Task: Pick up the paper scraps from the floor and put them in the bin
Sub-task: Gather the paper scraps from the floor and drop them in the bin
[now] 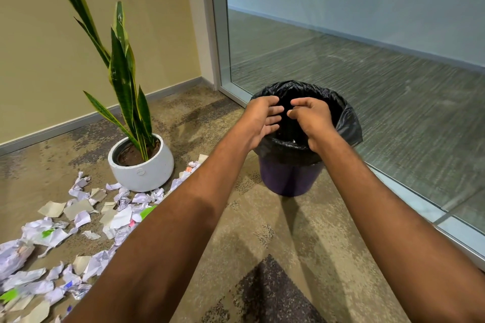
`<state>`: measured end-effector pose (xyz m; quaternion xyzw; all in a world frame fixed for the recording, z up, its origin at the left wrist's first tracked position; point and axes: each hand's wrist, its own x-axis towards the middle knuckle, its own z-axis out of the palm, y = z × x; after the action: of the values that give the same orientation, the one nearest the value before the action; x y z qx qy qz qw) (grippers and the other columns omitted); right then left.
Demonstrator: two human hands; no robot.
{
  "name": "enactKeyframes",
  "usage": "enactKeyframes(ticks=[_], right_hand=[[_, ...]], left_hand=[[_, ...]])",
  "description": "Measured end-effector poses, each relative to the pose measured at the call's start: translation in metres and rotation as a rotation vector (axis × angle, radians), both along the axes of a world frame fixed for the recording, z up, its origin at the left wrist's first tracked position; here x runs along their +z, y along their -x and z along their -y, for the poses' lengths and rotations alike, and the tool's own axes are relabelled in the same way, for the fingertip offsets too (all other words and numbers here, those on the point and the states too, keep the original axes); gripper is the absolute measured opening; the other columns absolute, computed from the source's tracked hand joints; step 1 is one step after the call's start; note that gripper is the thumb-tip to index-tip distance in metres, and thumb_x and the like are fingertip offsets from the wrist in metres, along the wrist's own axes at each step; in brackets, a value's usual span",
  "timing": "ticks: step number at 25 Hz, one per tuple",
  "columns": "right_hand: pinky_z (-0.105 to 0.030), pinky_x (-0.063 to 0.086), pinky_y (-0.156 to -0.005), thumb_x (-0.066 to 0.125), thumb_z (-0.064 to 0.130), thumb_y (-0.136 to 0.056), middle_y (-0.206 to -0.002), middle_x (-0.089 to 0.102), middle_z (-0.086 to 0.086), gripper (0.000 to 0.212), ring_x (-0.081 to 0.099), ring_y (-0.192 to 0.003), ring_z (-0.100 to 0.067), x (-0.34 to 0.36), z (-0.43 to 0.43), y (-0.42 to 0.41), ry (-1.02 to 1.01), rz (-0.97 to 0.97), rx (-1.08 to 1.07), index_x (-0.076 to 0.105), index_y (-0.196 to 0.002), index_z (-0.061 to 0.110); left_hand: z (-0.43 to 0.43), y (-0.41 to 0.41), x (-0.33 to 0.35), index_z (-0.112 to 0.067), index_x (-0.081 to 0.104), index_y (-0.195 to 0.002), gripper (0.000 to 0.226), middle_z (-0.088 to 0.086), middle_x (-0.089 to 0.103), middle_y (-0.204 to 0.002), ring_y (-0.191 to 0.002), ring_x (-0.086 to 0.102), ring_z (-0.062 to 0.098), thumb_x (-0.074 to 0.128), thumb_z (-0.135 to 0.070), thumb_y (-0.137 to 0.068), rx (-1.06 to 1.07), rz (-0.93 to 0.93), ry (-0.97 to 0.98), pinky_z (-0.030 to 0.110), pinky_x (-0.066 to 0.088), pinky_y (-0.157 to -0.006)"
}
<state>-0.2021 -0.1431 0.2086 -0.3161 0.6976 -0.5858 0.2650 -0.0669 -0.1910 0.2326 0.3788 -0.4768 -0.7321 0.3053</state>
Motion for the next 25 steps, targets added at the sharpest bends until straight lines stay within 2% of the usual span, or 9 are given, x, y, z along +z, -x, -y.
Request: enactKeyframes(ticks=[4,8,11,13,16,20,23,25], right_hand=[[-0.039,0.066,-0.084,0.072,0.004,-0.086,-0.098,0.079,-0.004,0.022,0.078,-0.097,-0.023,0.008,0.001,-0.017,0.09,-0.005,0.004,0.078,-0.098,0.022],[-0.034,0.066,-0.072,0.071,-0.002,-0.09,-0.085,0.078,-0.008,0.019,0.075,-0.073,-0.017,0.01,0.004,-0.053,0.183,0.019,0.163,0.078,-0.096,0.014],[-0.031,0.063,-0.066,0.072,-0.006,-0.091,-0.086,0.076,-0.017,0.019,0.072,-0.067,-0.02,-0.003,0.009,-0.084,0.174,0.011,0.297,0.079,-0.095,0.011],[-0.032,0.063,-0.065,0.074,-0.004,-0.091,-0.085,0.076,-0.02,0.016,0.071,-0.064,-0.019,-0.018,0.013,-0.103,0.14,-0.009,0.363,0.079,-0.095,0.011],[-0.031,0.063,-0.063,0.076,0.0,-0.092,-0.073,0.075,-0.007,0.011,0.069,-0.061,-0.013,-0.053,0.018,-0.131,0.041,-0.04,0.45,0.079,-0.095,0.01],[-0.038,0.064,-0.07,0.075,0.001,-0.093,-0.073,0.074,0.0,0.017,0.067,-0.062,-0.013,-0.111,0.023,-0.156,-0.173,-0.122,0.529,0.08,-0.089,0.017],[-0.027,0.056,-0.066,0.076,0.001,-0.09,-0.068,0.073,0.011,0.018,0.064,-0.06,-0.005,-0.154,0.021,-0.165,-0.268,-0.231,0.59,0.082,-0.086,0.017],[-0.021,0.053,-0.069,0.077,0.001,-0.089,-0.076,0.075,0.014,0.019,0.067,-0.068,0.004,-0.178,0.02,-0.169,-0.301,-0.315,0.618,0.083,-0.085,0.019]], left_hand=[[0.004,-0.02,-0.004,-0.01,0.067,-0.133,0.034,0.013,0.079,-0.113,-0.104,0.077,0.028,0.058,-0.023,-0.103,0.071,-0.015,0.086,0.046,0.062,-0.097],[0.015,-0.059,-0.021,-0.006,0.074,-0.119,0.027,0.014,0.077,-0.094,-0.078,0.076,0.025,0.055,-0.012,-0.1,0.171,-0.001,0.104,0.042,0.064,-0.085],[0.023,-0.096,-0.042,-0.006,0.072,-0.116,0.026,0.016,0.074,-0.094,-0.071,0.073,0.023,0.051,-0.01,-0.101,0.234,0.048,0.061,0.036,0.064,-0.075],[0.027,-0.12,-0.059,-0.006,0.071,-0.117,0.025,0.016,0.072,-0.095,-0.069,0.071,0.022,0.051,-0.009,-0.102,0.274,0.114,0.025,0.035,0.063,-0.074],[0.031,-0.154,-0.086,-0.01,0.071,-0.113,0.022,0.012,0.071,-0.092,-0.07,0.069,0.02,0.051,-0.01,-0.102,0.322,0.225,-0.031,0.034,0.061,-0.073],[0.036,-0.191,-0.123,-0.011,0.072,-0.111,0.023,0.01,0.073,-0.093,-0.075,0.07,0.023,0.052,-0.009,-0.1,0.384,0.375,-0.083,0.032,0.061,-0.068],[0.039,-0.212,-0.15,-0.01,0.072,-0.11,0.021,0.011,0.072,-0.094,-0.071,0.069,0.022,0.055,-0.009,-0.098,0.386,0.463,-0.078,0.033,0.061,-0.067],[0.042,-0.222,-0.165,-0.008,0.072,-0.104,0.017,0.013,0.069,-0.09,-0.064,0.064,0.02,0.056,-0.006,-0.097,0.386,0.49,-0.06,0.032,0.057,-0.064]])
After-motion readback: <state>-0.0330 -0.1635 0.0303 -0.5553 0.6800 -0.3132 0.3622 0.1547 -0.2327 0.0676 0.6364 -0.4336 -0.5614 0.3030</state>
